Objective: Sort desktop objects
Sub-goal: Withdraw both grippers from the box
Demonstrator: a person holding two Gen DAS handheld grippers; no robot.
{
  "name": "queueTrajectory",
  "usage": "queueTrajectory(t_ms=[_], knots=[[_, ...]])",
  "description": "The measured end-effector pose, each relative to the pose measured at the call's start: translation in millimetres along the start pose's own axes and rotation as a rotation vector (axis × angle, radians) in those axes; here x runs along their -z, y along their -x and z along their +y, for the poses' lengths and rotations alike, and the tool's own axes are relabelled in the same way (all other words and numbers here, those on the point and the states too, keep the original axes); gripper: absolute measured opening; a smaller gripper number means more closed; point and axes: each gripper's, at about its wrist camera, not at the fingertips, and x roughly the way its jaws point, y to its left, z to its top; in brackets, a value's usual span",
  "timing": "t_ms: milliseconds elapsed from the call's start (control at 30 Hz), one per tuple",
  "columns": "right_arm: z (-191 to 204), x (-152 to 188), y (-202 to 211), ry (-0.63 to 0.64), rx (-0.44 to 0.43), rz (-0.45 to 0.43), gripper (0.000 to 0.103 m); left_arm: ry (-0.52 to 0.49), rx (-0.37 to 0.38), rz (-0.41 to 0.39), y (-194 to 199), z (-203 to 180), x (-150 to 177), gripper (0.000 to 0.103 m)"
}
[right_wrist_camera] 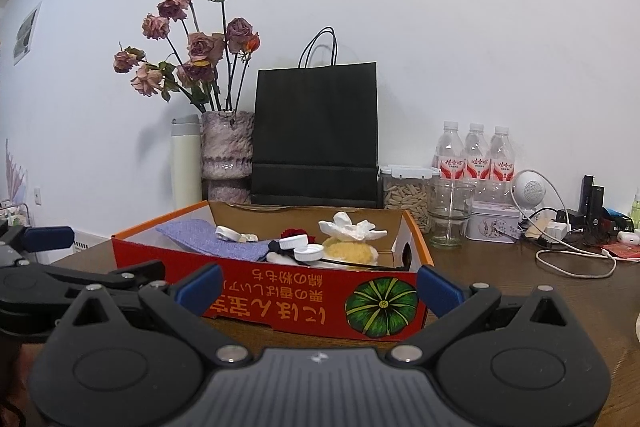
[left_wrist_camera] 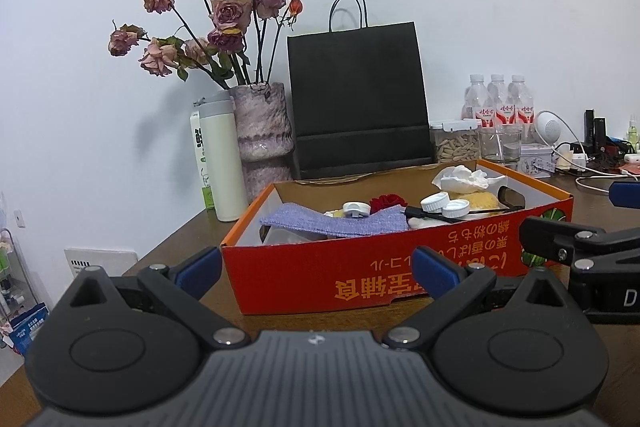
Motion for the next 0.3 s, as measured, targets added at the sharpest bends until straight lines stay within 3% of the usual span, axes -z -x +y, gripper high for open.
queueTrajectory(t_ms=[300], knots=[[-0.1,0.0,0.6,0.004,0.001,0.002,0.103,0.012,0.016,0.022,-2.4,1.1,0.1,0.103]])
